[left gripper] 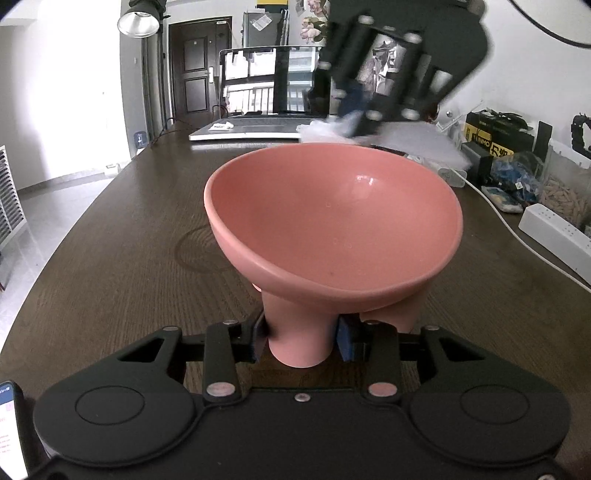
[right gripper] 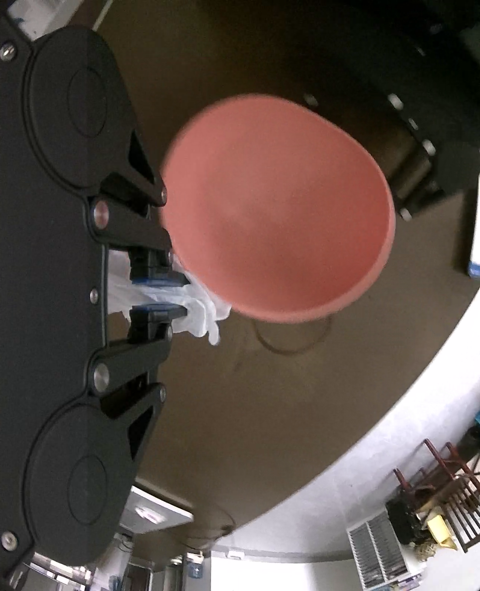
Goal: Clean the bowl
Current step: 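Wipe along the bowl's rim with the tissue in the right gripper, then rub the tissue over the bowl's inner surface with the right gripper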
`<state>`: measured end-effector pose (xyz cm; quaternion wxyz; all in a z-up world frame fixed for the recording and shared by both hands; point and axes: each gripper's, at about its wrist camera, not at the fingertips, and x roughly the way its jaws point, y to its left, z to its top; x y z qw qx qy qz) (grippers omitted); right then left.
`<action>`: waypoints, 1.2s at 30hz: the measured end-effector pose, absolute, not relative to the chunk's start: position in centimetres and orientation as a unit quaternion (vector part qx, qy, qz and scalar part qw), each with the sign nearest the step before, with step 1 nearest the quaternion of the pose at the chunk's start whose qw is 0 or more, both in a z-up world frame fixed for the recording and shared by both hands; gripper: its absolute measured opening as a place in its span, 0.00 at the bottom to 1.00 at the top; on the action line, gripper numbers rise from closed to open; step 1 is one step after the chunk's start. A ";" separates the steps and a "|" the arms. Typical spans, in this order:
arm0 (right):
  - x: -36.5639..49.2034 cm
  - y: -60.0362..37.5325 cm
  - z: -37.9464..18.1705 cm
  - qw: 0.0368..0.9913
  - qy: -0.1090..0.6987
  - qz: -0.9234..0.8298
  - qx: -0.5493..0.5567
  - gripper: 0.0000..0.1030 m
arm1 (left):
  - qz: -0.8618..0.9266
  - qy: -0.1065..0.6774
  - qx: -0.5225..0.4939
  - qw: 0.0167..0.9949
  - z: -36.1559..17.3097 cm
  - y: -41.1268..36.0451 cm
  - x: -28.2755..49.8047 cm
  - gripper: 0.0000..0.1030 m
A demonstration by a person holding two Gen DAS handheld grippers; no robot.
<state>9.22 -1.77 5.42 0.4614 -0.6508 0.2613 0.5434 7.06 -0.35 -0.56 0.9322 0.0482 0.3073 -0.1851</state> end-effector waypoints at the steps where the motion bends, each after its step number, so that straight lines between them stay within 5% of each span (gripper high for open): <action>1: 8.7 -2.4 5.4 0.456 0.266 0.545 -0.651 0.09 | -0.185 0.307 0.048 0.932 -0.6 -0.3 7.0 0.37; 21: -1.1 -2.1 6.2 0.373 0.257 0.646 -0.614 0.08 | -0.184 0.306 0.055 0.932 -0.5 -0.8 7.1 0.37; 36: 0.2 4.3 7.6 0.400 0.188 0.676 -0.590 0.09 | -0.184 0.306 0.054 0.932 -0.6 -0.7 7.0 0.37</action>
